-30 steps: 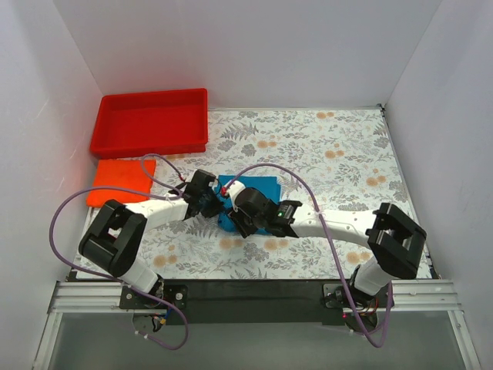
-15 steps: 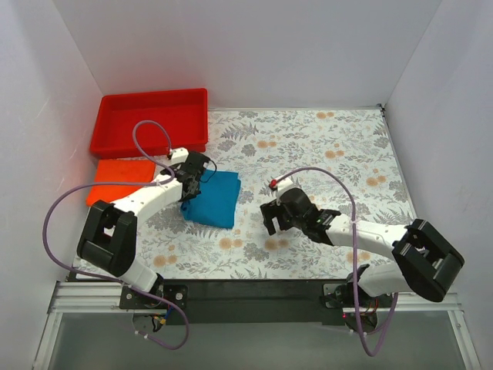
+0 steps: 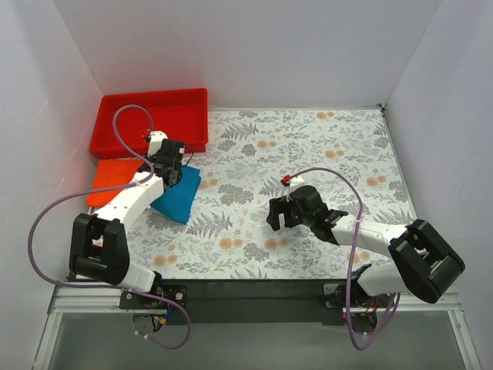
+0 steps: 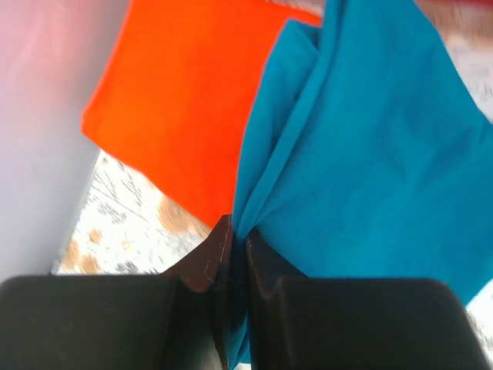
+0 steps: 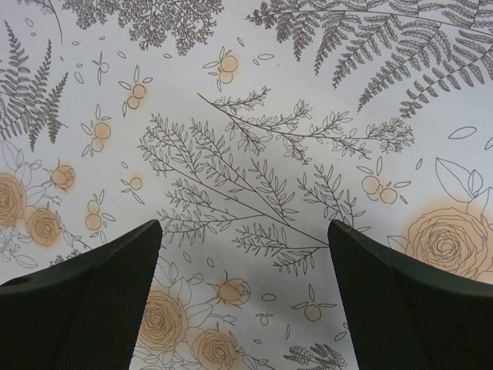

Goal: Fold and stack the t-shirts
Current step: Neatly place the folded tshirt to the corner

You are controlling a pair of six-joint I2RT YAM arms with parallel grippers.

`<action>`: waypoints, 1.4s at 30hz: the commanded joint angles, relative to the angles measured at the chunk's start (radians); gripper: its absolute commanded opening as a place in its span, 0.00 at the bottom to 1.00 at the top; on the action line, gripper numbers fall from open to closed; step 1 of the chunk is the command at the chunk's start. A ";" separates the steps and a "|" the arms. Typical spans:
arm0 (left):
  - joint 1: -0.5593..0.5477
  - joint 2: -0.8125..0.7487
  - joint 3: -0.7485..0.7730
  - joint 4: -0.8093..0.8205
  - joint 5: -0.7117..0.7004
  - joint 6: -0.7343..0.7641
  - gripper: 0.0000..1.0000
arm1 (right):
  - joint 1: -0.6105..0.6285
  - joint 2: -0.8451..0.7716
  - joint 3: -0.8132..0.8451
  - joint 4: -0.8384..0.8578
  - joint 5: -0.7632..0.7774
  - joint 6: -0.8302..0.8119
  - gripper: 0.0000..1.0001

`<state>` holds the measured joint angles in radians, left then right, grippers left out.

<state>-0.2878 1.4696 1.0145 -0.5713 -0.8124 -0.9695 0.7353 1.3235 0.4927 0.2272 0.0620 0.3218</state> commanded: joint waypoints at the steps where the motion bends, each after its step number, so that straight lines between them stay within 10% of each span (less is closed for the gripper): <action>1: 0.062 -0.060 0.018 0.155 -0.074 0.156 0.00 | -0.028 0.002 -0.020 0.080 -0.054 0.029 0.94; 42: 0.437 0.270 0.131 0.355 -0.156 0.221 0.03 | -0.148 0.062 -0.068 0.167 -0.245 0.092 0.88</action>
<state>0.1272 1.7393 1.1450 -0.2516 -0.9070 -0.7277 0.5945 1.3849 0.4423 0.3862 -0.1741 0.4076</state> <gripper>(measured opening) 0.042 0.886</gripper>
